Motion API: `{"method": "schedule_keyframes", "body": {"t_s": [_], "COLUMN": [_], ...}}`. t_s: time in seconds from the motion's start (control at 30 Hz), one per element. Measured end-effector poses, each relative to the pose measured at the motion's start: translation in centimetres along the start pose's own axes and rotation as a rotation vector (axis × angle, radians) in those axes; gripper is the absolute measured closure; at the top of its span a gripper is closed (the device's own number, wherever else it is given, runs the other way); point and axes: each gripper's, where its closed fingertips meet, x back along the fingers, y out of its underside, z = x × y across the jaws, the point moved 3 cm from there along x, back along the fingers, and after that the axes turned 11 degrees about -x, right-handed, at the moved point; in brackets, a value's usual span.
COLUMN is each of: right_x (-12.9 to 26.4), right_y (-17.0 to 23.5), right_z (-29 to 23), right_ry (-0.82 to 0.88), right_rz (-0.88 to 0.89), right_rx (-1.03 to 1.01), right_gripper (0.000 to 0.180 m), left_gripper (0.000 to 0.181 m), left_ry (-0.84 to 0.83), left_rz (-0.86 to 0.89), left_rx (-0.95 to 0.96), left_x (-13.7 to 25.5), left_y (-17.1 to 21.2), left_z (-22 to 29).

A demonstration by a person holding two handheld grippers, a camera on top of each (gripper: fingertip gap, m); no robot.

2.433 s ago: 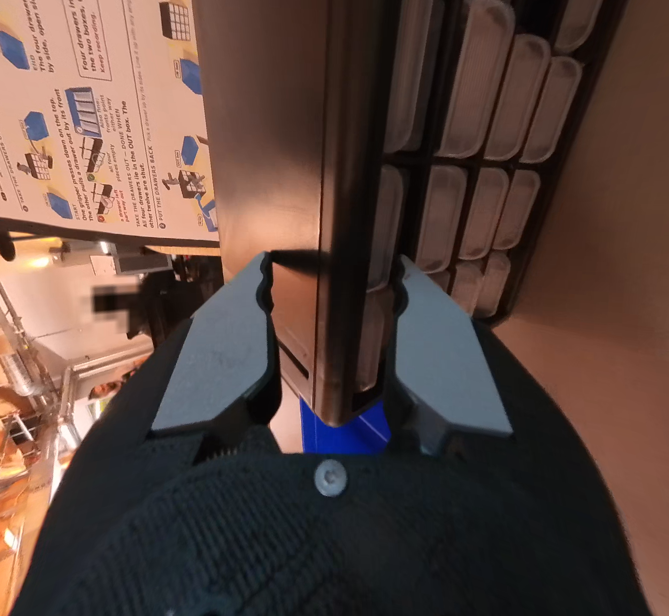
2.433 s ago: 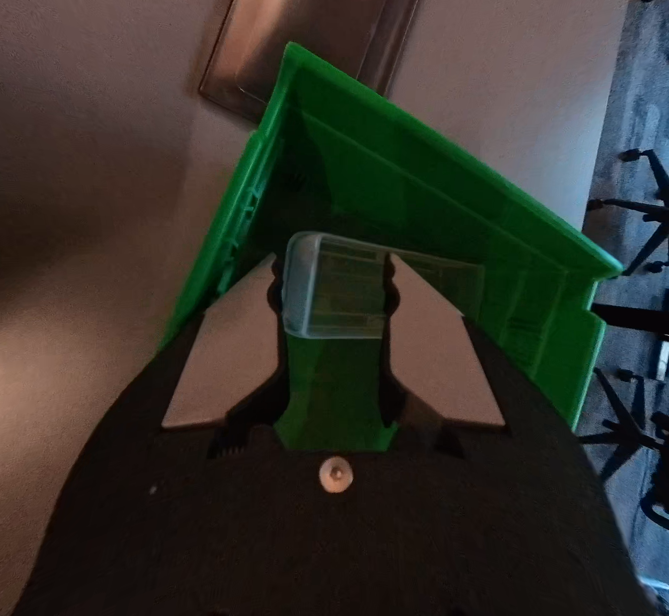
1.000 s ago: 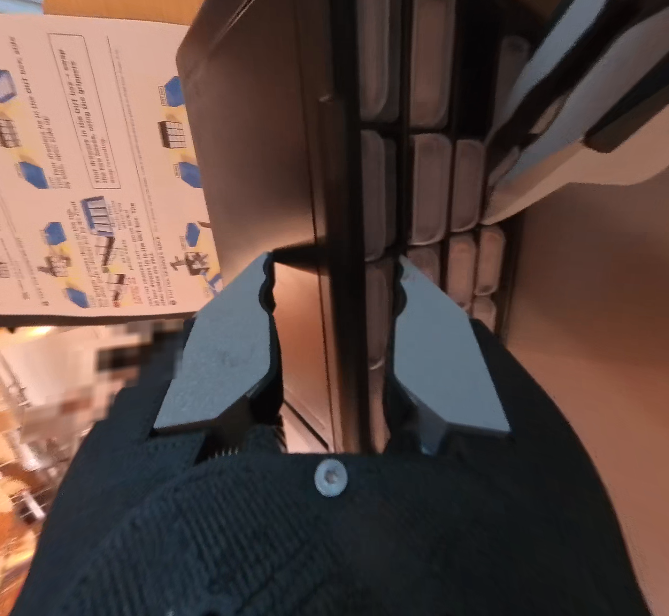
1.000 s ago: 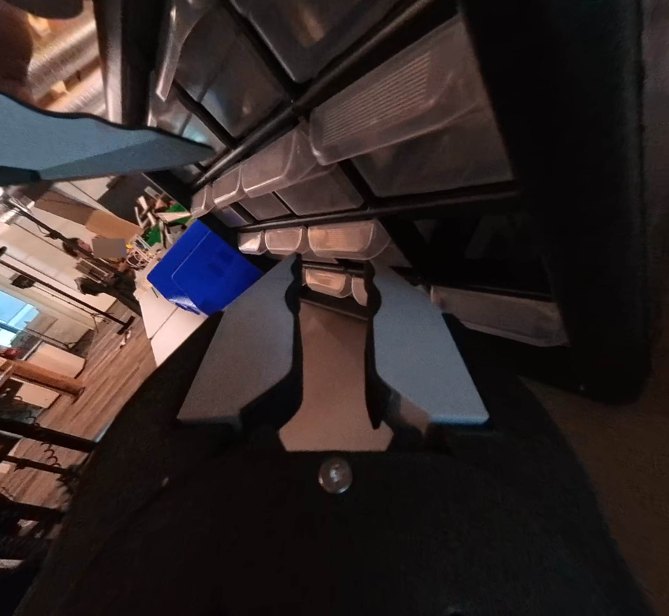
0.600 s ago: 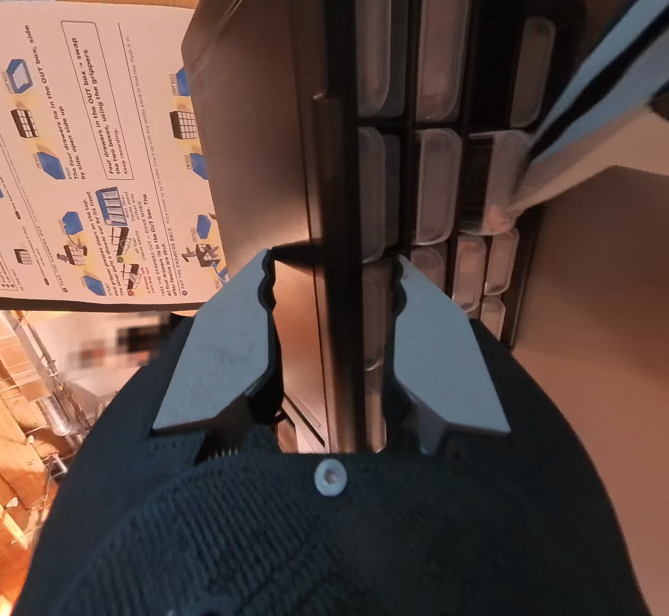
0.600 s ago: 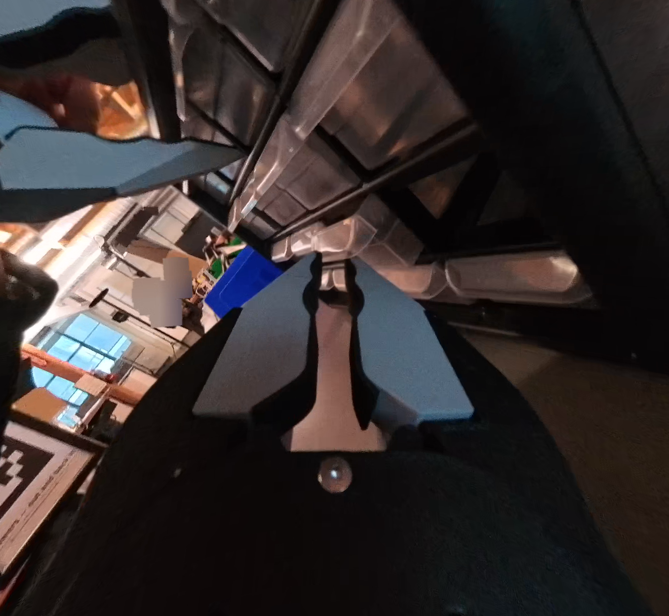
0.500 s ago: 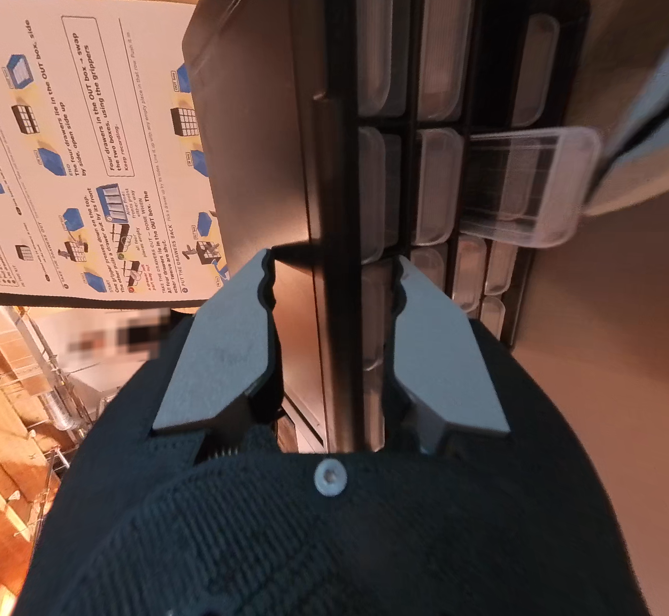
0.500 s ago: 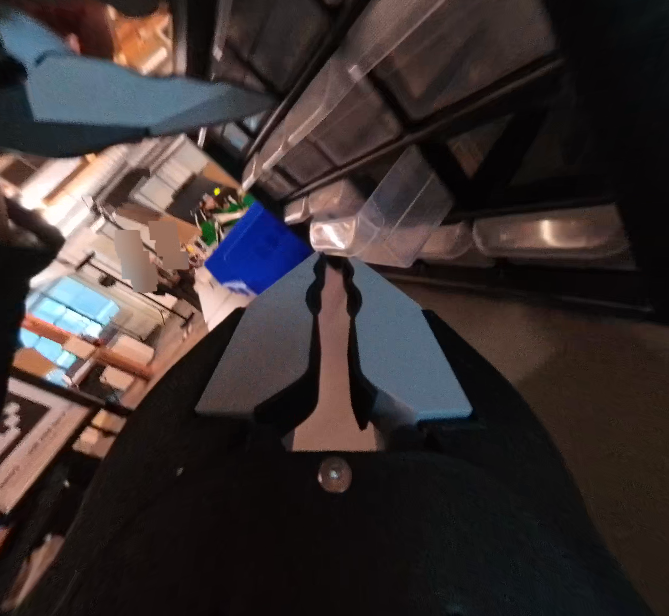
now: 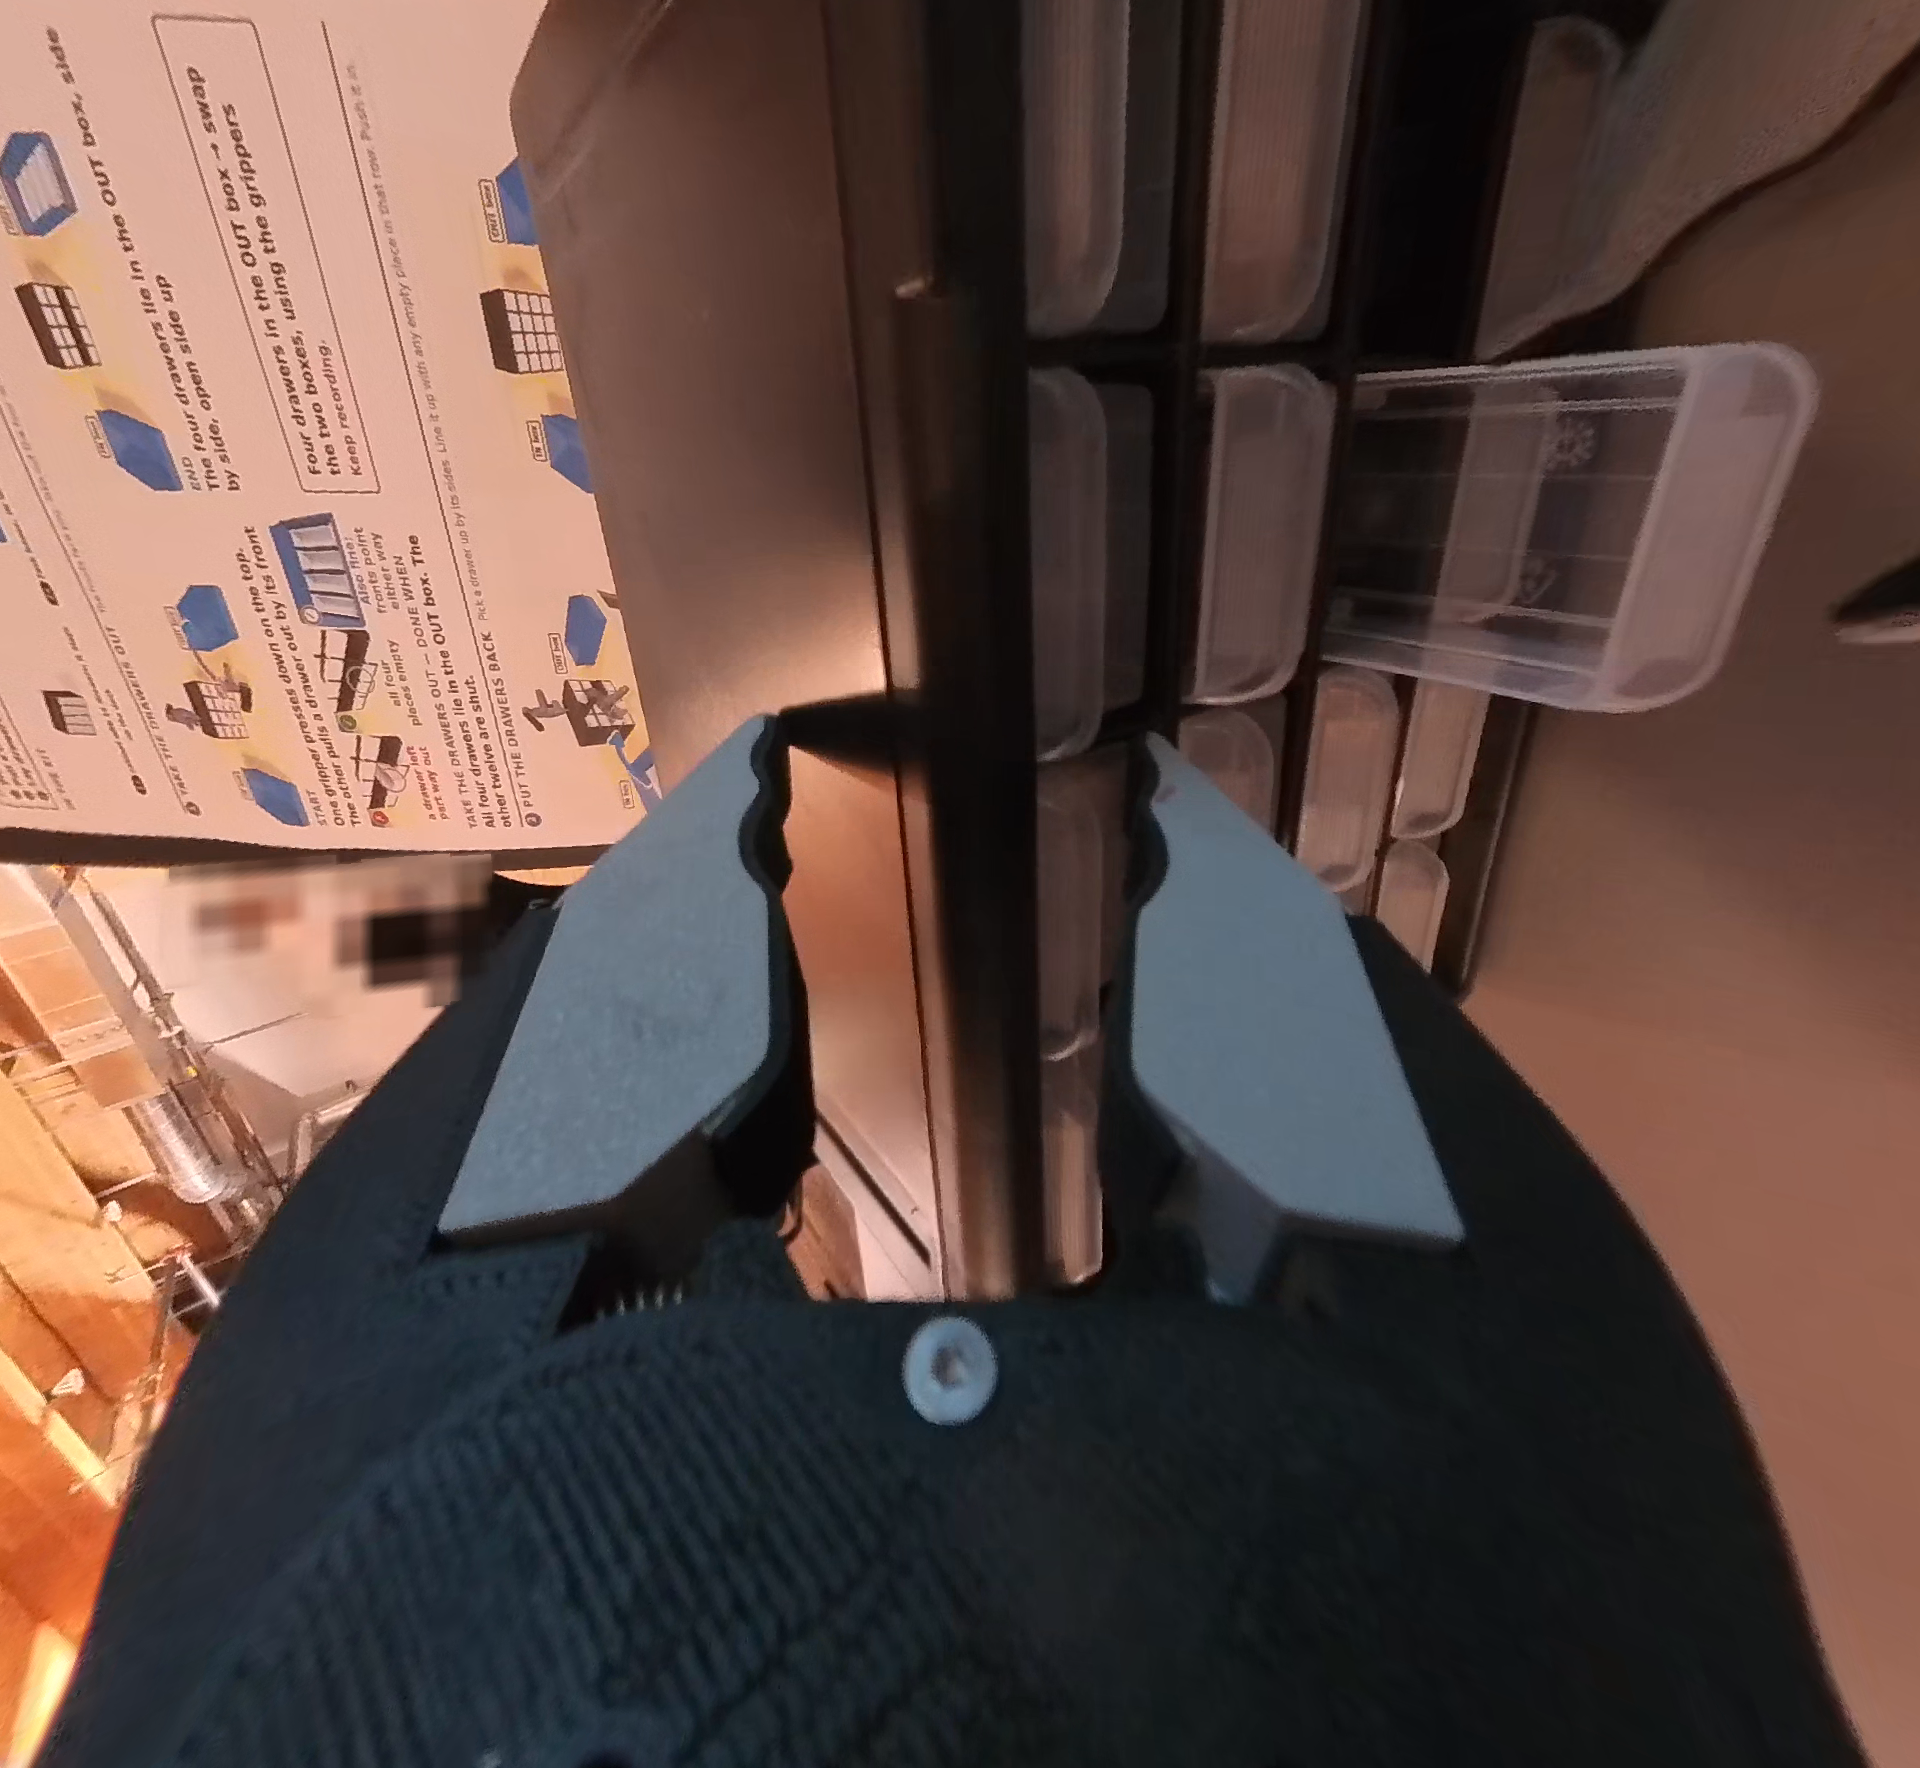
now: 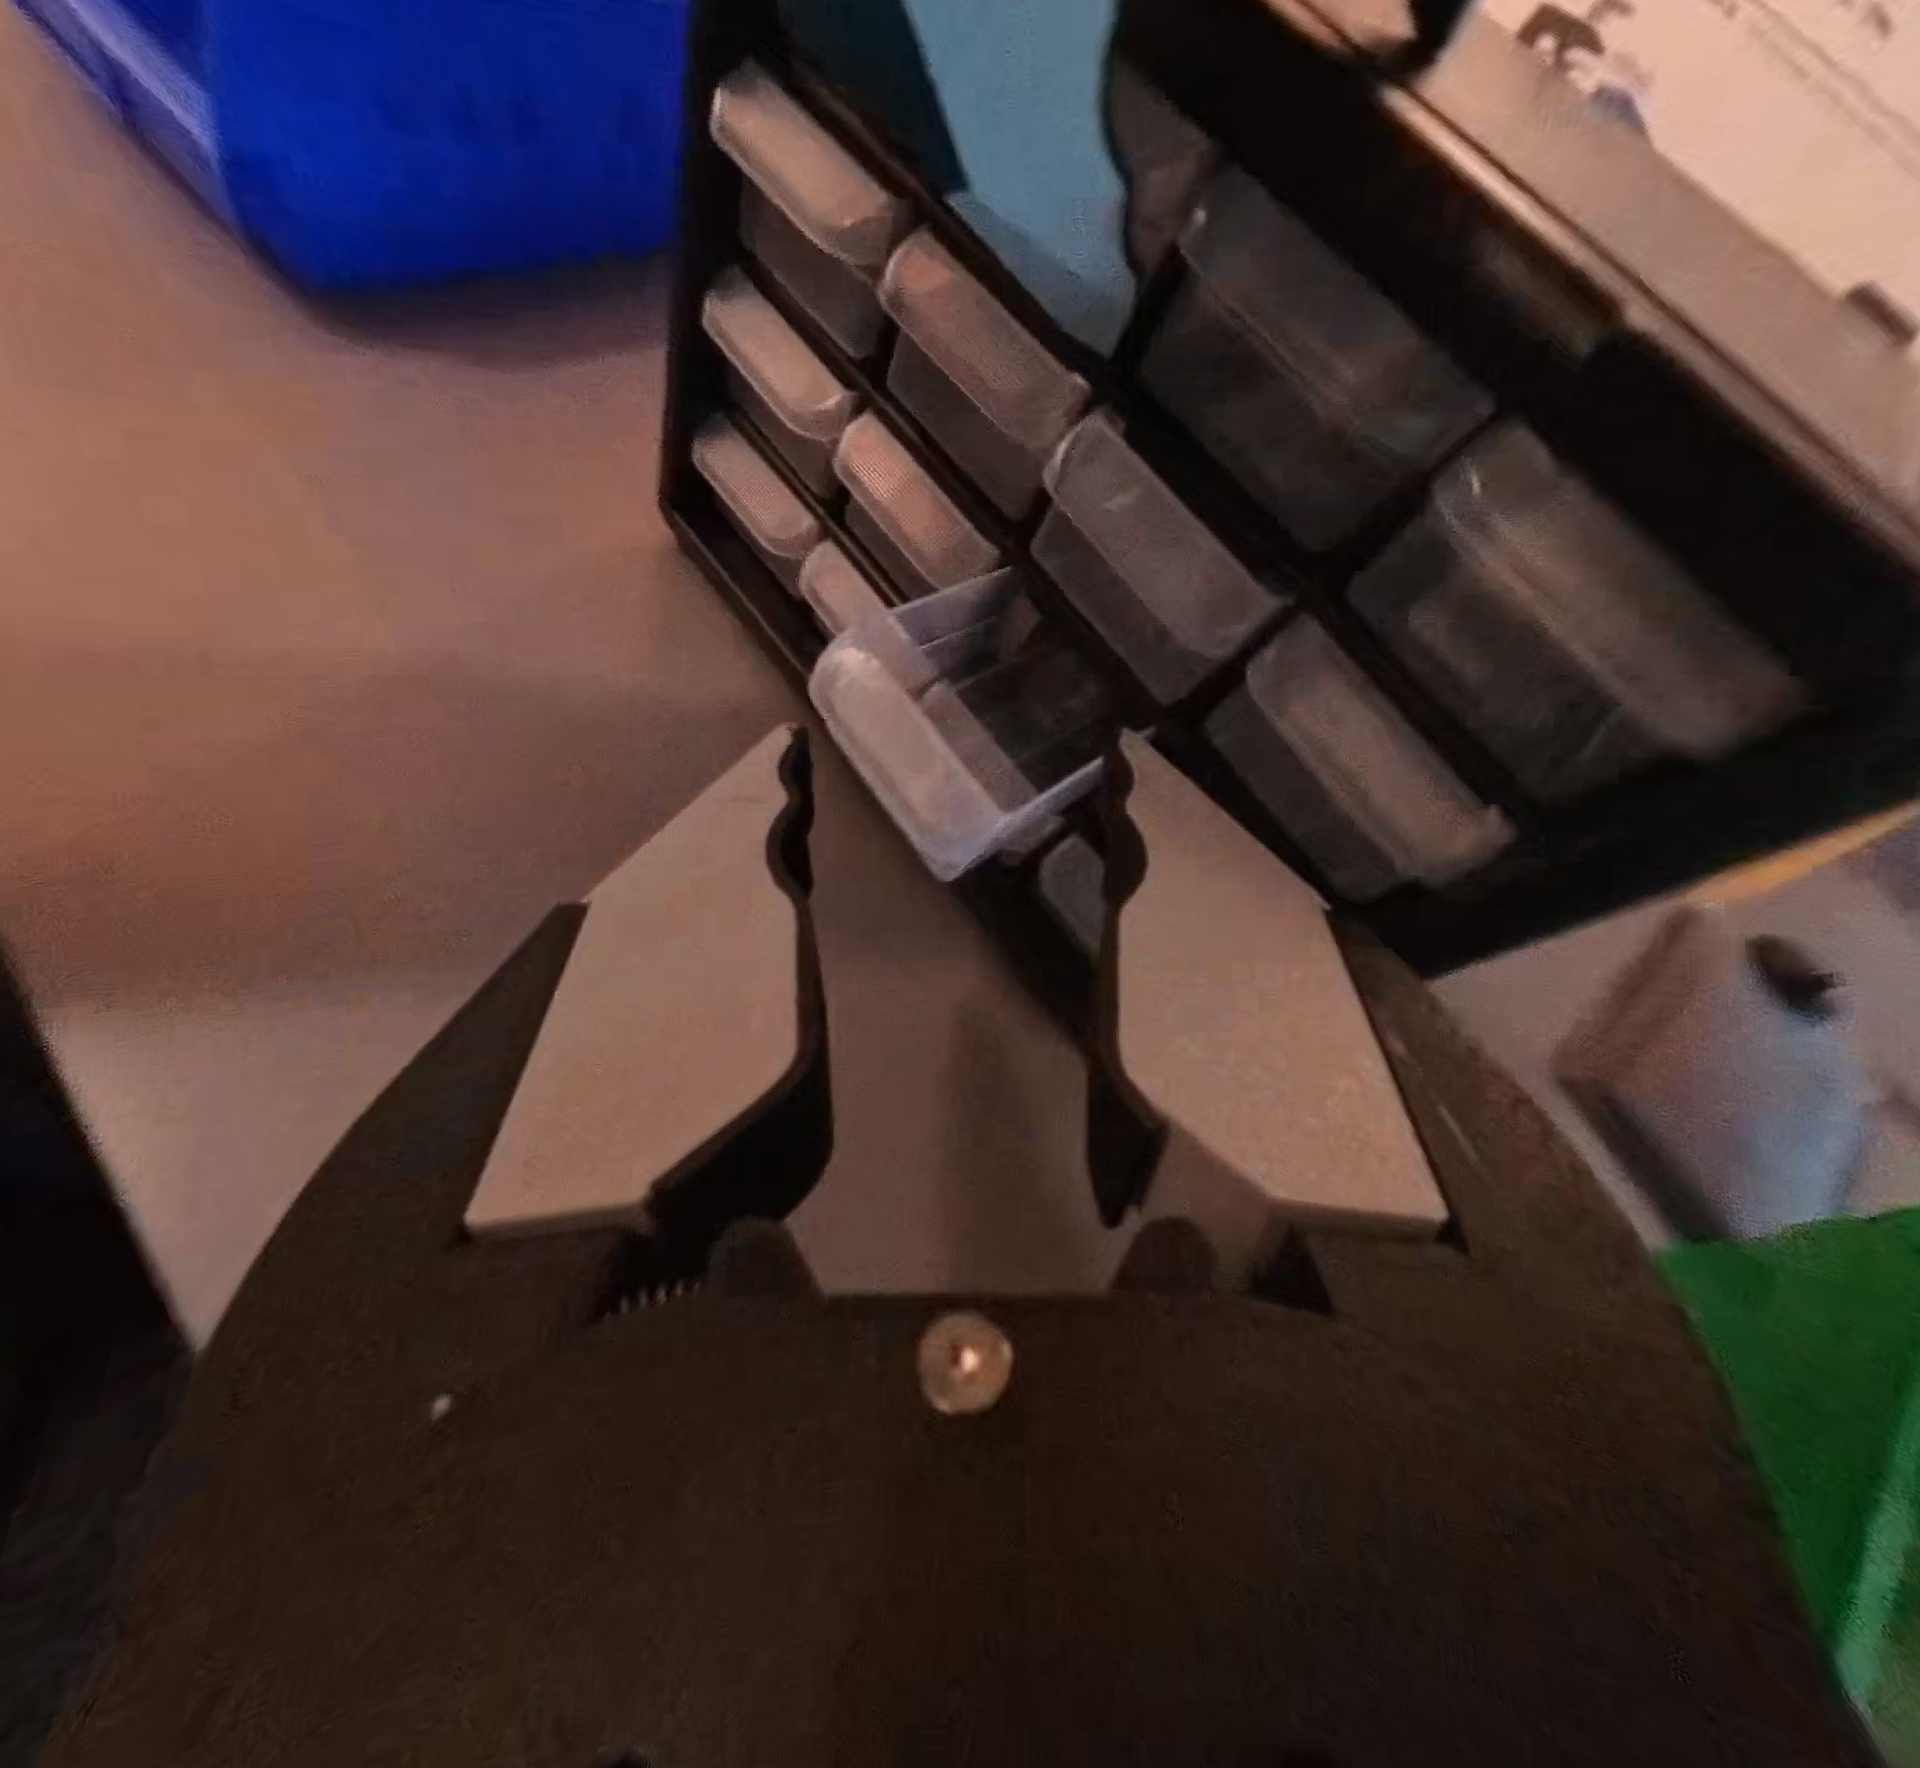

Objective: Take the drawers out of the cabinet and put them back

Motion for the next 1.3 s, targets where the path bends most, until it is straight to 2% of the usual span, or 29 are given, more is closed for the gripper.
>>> {"method": "schedule_keyframes", "body": {"t_s": [0.13, 0.27, 0.33, 0.53, 0.63, 0.7, 0.8, 0.93, 1.0, 1.13, 1.3], "right_x": [-2.4, -4.4, -4.3, -0.6, 1.9, 3.7, 6.5, 10.6, 12.8, 16.5, 17.5], "right_y": [0.1, 2.7, 3.1, 4.3, 4.3, 3.9, 2.1, -0.4, -1.2, -1.7, 2.6], "right_z": [-0.7, -0.6, -0.7, -4.3, -6.4, -8.6, -11.4, -11.6, -9.9, -0.8, 11.5], "right_ry": [-0.002, 0.029, 0.064, -0.167, -0.260, -0.407, -0.588, -0.616, -0.560, -0.259, 0.131], "right_rz": [-0.148, -0.360, -0.390, -0.497, -0.503, -0.501, -0.429, -0.279, -0.222, -0.175, -0.349], "right_rx": [0.253, 0.452, 0.536, 0.496, 0.497, 0.433, 0.329, 0.256, 0.231, 0.112, -0.254], "right_gripper": [0.121, 0.139, 0.149, 0.166, 0.167, 0.168, 0.168, 0.168, 0.168, 0.167, 0.168], "left_gripper": [0.118, 0.118, 0.118, 0.118, 0.118, 0.118, 0.118, 0.118, 0.118, 0.118, 0.118], "left_ry": [0.007, 0.007, 0.004, -0.002, -0.005, -0.009, -0.017, -0.017, -0.015, -0.016, -0.013], "left_rz": [-0.021, -0.018, -0.008, 0.010, 0.018, 0.030, 0.042, 0.035, 0.034, 0.045, 0.040], "left_rx": [-0.002, 0.006, 0.014, 0.022, 0.028, 0.036, 0.047, 0.039, 0.034, 0.037, 0.023], "left_x": [0.0, 0.0, 0.0, 0.0, 0.0, 0.0, 0.0, 0.0, 0.0, 0.0, 0.0], "left_y": [0.0, 0.0, 0.0, 0.0, 0.0, 0.1, 0.1, 0.1, 0.1, 0.1, 0.1], "left_z": [0.0, 0.0, 0.0, 0.0, 0.0, 0.0, 0.1, 0.1, 0.1, 0.0, 0.0]}}
